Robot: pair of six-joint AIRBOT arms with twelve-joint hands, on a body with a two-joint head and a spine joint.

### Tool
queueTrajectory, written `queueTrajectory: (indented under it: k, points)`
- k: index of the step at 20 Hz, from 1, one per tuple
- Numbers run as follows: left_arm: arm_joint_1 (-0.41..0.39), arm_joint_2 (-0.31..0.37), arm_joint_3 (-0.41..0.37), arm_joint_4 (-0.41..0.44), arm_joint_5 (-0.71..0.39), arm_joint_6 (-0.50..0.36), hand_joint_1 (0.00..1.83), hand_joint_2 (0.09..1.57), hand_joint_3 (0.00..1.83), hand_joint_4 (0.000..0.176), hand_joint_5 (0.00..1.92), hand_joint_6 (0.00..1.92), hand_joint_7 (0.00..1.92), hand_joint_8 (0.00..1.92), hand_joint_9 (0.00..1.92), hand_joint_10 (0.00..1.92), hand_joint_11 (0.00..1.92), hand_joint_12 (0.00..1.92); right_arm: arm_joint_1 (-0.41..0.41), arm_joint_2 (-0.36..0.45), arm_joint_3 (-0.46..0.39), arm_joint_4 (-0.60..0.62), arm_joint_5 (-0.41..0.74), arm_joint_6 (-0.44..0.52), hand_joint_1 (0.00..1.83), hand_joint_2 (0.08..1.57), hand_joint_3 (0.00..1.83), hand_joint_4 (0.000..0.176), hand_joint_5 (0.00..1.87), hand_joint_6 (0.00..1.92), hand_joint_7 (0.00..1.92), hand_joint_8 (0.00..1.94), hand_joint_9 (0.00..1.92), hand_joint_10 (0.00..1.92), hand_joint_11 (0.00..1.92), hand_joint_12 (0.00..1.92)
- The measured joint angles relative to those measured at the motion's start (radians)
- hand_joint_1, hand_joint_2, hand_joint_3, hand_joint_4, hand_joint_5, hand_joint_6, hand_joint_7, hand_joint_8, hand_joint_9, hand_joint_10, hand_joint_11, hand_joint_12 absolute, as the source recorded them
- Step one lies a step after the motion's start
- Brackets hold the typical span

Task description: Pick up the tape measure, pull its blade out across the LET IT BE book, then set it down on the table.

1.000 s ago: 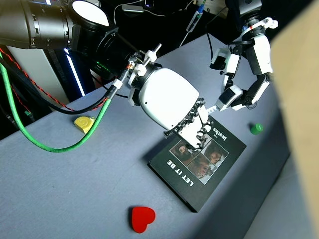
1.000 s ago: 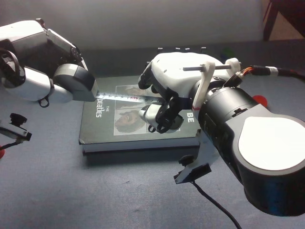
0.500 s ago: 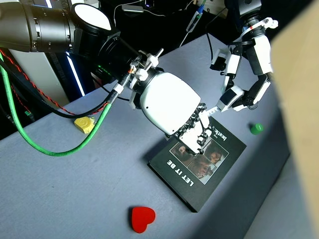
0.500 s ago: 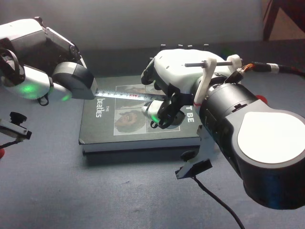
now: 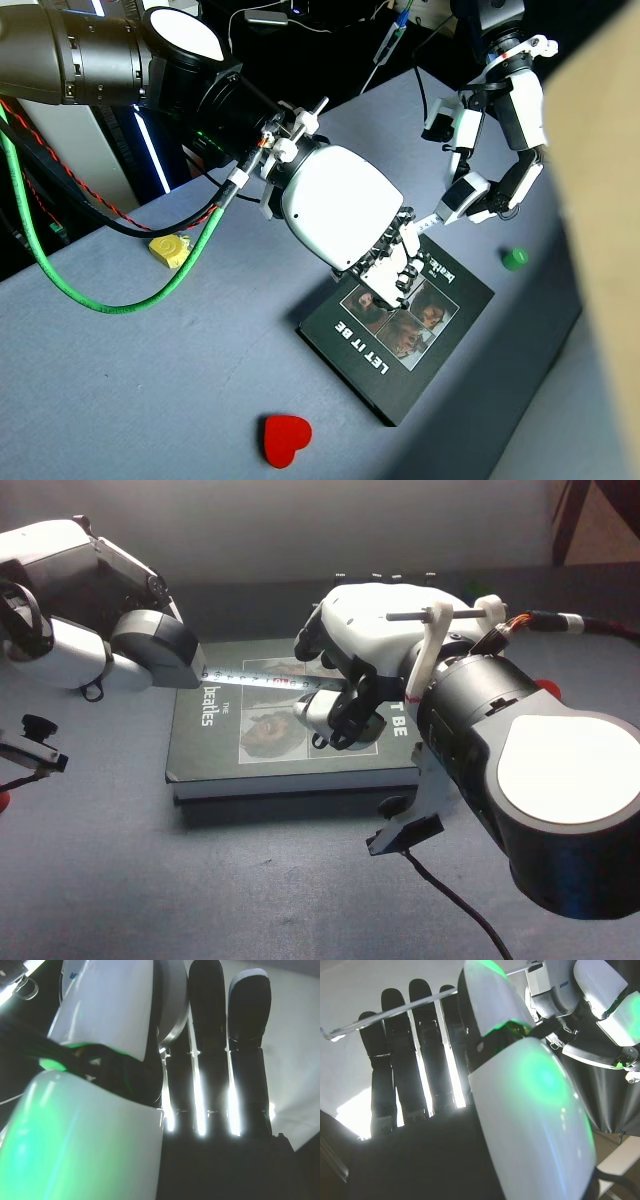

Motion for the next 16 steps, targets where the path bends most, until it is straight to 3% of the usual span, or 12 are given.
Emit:
queueTrajectory:
  k: [4, 6, 7, 8, 9, 10, 11, 12, 16]
  points:
    - [0.0, 0.0, 0.0, 0.0, 0.0, 0.0, 1.5, 1.05, 0.0, 0.0, 0.97, 0.88, 1.21, 0.39, 1.06, 0.88, 0.93, 1.38, 0.0, 0.0, 0.0, -0.003, 0.0, 0.0, 0.98, 1.16, 0.0, 0.0, 0.65, 0.0, 0.82, 0.01, 0.73, 0.03, 0.25, 1.21]
    - [0.0, 0.0, 0.0, 0.0, 0.0, 0.0, 1.5, 1.05, 0.0, 0.0, 0.97, 0.88, 1.21, 0.39, 1.06, 0.88, 0.93, 1.38, 0.0, 0.0, 0.0, -0.004, 0.0, 0.0, 1.02, 1.17, 0.0, 0.0, 0.76, 0.05, 0.83, 0.01, 0.75, 0.04, 0.29, 1.22]
    - [0.0, 0.0, 0.0, 0.0, 0.0, 0.0, 1.5, 1.05, 0.0, 0.0, 0.97, 0.88, 1.21, 0.39, 1.06, 0.88, 0.94, 1.38, 0.0, 0.0, 0.0, -0.004, 0.0, 0.0, 1.09, 1.18, 0.02, 0.0, 0.82, 0.98, 0.97, 0.04, 0.87, 0.09, 0.42, 1.24]
    - [0.0, 0.0, 0.0, 0.0, 0.0, 0.0, 1.5, 1.05, 0.0, 0.0, 0.97, 0.88, 1.21, 0.38, 1.06, 0.88, 0.94, 1.38, 0.0, 0.0, 0.0, -0.004, 0.001, 0.001, 1.17, 1.16, 0.03, 0.0, 0.85, 1.19, 0.94, 0.81, 0.97, 0.16, 0.52, 1.3]
    - [0.0, 0.0, 0.0, 0.0, 0.0, 0.0, 1.5, 1.05, 0.0, 0.0, 0.97, 0.88, 1.21, 0.38, 1.06, 0.88, 0.94, 1.38, 0.0, 0.002, 0.0, -0.004, 0.003, 0.001, 1.18, 1.16, 0.02, 0.001, 0.84, 1.25, 0.93, 0.98, 0.97, 0.34, 0.56, 1.36]
    - [0.0, 0.0, 0.0, 0.0, 0.002, -0.001, 1.5, 1.05, 0.0, 0.0, 0.97, 0.88, 1.21, 0.38, 1.06, 0.88, 0.94, 1.38, 0.0, 0.002, 0.001, -0.004, 0.003, 0.003, 1.18, 1.17, 0.01, 0.011, 0.84, 1.26, 0.92, 1.04, 0.92, 0.54, 0.59, 1.38]
    - [0.0, 0.0, 0.0, -0.001, 0.006, -0.002, 1.5, 1.05, 0.0, 0.0, 0.97, 0.88, 1.21, 0.38, 1.06, 0.88, 0.94, 1.38, 0.0, 0.002, 0.001, -0.004, 0.003, 0.004, 1.18, 1.17, 0.01, 0.011, 0.84, 1.26, 0.92, 1.04, 0.92, 0.54, 0.59, 1.38]
    - [0.0, 0.0, 0.0, -0.001, 0.01, -0.002, 1.5, 1.05, 0.0, 0.0, 0.96, 0.88, 1.22, 0.38, 1.06, 0.88, 0.93, 1.39, 0.0, 0.002, 0.001, -0.005, 0.003, 0.004, 1.18, 1.18, 0.0, 0.012, 0.81, 1.3, 0.9, 1.08, 0.83, 0.77, 0.59, 1.4]
    - [0.0, 0.0, 0.0, -0.001, 0.009, -0.003, 1.5, 1.05, 0.0, 0.0, 0.96, 0.88, 1.22, 0.38, 1.06, 0.88, 0.93, 1.39, 0.0, 0.002, 0.002, -0.005, 0.003, 0.005, 1.18, 1.19, 0.0, 0.014, 0.81, 1.29, 0.9, 1.09, 0.82, 0.8, 0.59, 1.4]
